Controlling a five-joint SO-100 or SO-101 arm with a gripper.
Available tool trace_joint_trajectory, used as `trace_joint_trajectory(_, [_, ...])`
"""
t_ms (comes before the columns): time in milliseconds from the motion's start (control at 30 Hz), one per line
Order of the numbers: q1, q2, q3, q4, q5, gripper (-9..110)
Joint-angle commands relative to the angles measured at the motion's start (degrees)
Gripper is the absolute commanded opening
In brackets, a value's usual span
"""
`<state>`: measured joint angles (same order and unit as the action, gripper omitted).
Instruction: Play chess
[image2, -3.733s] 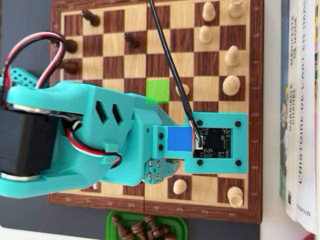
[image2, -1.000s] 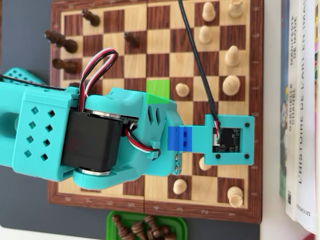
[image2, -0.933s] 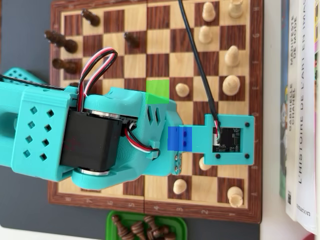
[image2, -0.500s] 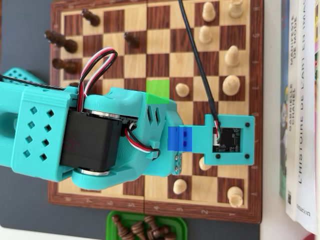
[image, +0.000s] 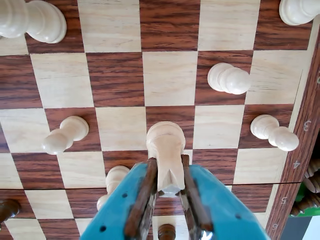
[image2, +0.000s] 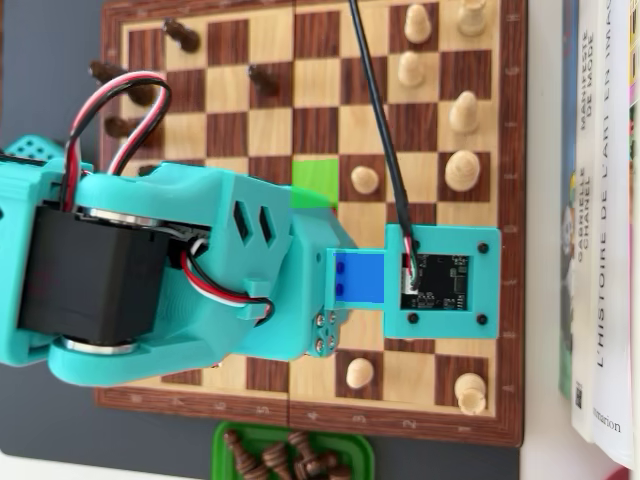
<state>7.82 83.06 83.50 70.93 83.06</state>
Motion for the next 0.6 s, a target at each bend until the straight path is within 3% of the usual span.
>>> trace_joint_trajectory(0, [-0.35, 5.01, 0.62, 0.09, 0.26, 6])
trace_joint_trajectory(567, [-8.17, 20.13, 11.43, 0.18, 3.16, 6])
